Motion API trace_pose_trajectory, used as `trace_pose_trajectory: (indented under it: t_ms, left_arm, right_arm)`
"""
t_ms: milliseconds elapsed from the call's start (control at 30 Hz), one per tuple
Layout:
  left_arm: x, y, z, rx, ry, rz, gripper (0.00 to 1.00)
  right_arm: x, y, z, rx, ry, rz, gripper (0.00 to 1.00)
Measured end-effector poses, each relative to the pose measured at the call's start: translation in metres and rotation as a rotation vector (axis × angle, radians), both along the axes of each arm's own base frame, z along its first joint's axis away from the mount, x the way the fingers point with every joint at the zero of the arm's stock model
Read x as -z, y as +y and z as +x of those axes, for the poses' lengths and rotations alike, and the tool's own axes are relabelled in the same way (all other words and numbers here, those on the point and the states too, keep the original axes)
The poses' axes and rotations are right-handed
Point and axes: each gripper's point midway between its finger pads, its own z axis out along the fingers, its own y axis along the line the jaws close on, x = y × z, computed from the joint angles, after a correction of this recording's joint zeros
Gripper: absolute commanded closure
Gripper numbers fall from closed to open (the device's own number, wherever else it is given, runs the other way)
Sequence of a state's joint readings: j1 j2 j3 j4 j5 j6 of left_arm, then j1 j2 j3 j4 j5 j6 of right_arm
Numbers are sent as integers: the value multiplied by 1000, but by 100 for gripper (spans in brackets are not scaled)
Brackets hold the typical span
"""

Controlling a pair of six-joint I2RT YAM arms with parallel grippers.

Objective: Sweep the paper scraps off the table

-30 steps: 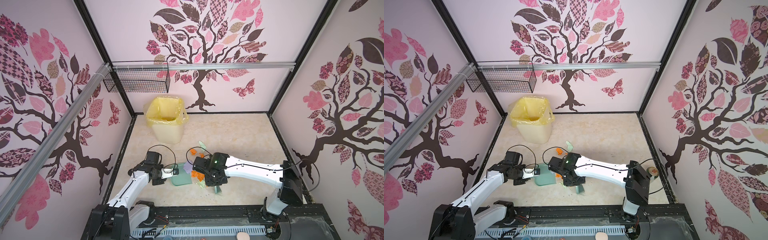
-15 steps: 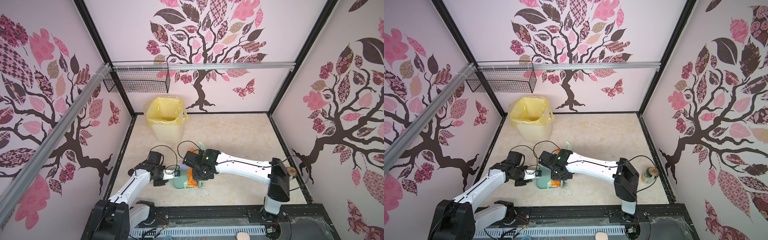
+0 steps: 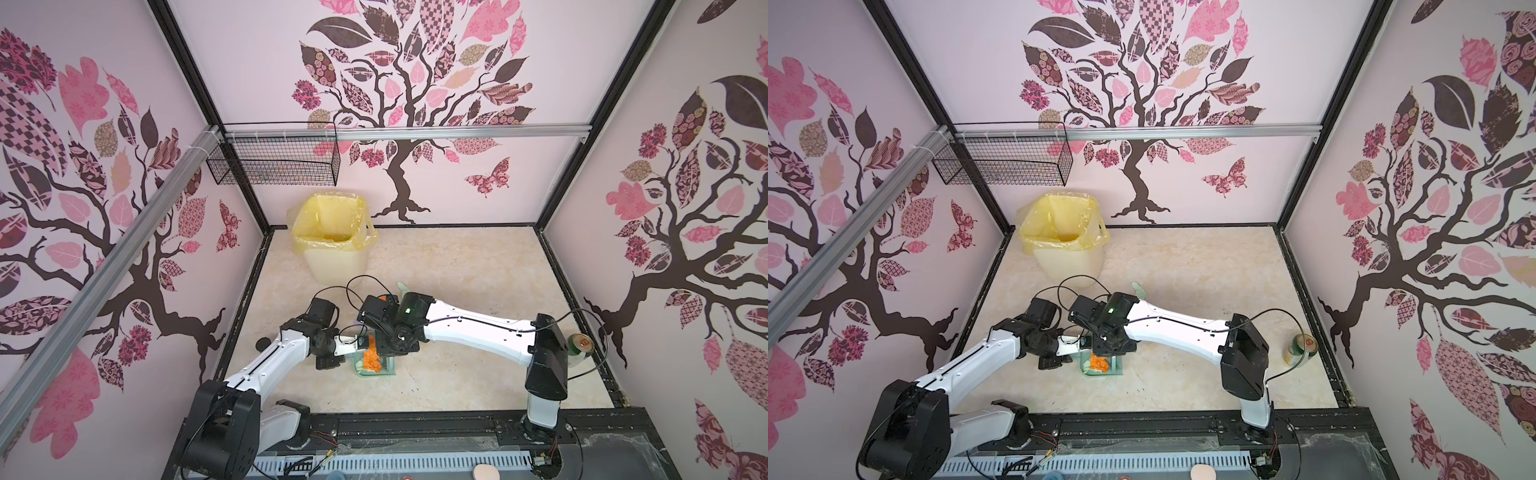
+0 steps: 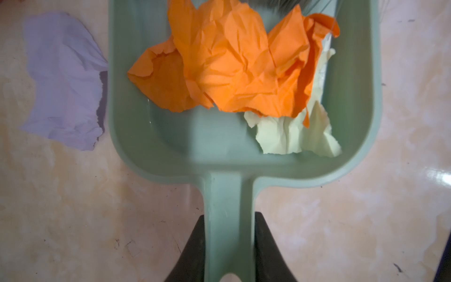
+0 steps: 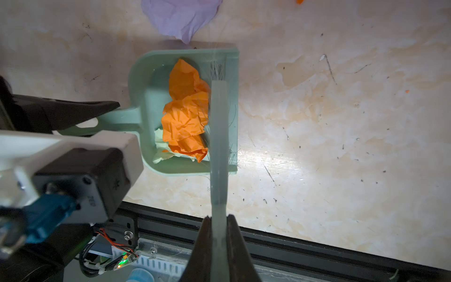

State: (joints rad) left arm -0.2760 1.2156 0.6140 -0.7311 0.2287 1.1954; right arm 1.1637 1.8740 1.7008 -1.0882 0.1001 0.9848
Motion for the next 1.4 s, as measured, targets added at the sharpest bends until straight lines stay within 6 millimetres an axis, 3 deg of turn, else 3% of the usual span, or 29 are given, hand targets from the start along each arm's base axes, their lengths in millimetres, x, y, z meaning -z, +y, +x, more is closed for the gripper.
trace_pose_trajectory:
  t_ms: [100,233,367,500,700,933,1233,1400]
  left_arm:
    - [-1,-1,1,-31,4,-10,100]
    - [-7,-3,0,-72,3,-38,100]
    - [-23,-3,-3,-119,-25,-82,100]
    - [-36,0,-10,-158,-63,-114,100]
    - [-42,19,-19,-242,-72,-110,100]
    - [-27,50,-29,-320,13,-11,100]
    - [-30,88,-20,-407,22,59,100]
    - [-42,97,-15,-423,8,59,100]
  right_arm:
    - [-5,-20,4,-4,-23,-81,100]
    - [-35,-38,18,-18,-79,-119,100]
    - [-76,-66,52,19,-162,-98,100]
    - [-94,-98,85,53,-223,-122,100]
    - [-88,-131,128,39,-232,-202,100]
    - [-70,-124,192,-97,-283,-370,100]
    - [-39,-117,217,-241,-283,-512,100]
    - [-21,-112,224,-275,-268,-541,100]
